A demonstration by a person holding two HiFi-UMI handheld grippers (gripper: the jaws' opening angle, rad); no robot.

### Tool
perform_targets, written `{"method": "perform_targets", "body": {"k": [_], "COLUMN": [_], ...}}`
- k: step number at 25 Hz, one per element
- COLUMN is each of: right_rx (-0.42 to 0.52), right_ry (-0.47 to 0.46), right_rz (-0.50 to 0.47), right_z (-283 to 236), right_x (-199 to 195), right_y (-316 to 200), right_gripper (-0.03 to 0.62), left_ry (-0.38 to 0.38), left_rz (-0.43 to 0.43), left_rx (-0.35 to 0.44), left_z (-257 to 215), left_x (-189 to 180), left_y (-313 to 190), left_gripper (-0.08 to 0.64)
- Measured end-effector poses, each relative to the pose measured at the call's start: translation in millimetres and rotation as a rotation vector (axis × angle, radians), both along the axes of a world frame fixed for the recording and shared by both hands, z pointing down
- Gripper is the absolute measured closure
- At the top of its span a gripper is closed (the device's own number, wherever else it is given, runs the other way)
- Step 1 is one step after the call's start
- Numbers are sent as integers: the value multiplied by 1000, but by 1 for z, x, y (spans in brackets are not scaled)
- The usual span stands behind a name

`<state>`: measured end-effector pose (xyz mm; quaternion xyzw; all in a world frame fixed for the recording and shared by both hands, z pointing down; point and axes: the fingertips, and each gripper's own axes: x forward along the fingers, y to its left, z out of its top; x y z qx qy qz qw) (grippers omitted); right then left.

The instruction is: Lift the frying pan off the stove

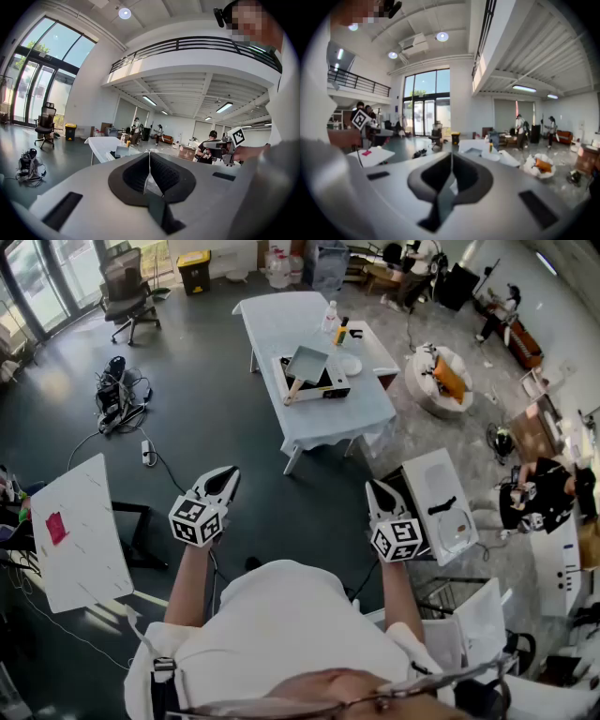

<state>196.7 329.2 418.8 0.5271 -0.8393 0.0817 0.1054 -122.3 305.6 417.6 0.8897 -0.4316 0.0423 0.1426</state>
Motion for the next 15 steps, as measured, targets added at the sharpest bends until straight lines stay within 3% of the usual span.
{"method": "perform_targets", "body": {"k": [15], "right_rx": [17], "right_ry": [13], "right_rz": [16], "right_z": [-11], "right_x": [-18], "right_y": [3], "right_gripper": [558], "left_ry": [8], "left_rz": [30], "left_rx": [0], "left_z": [1], "left_x": [-15], "left_y": [-2], "left_gripper": [529]}}
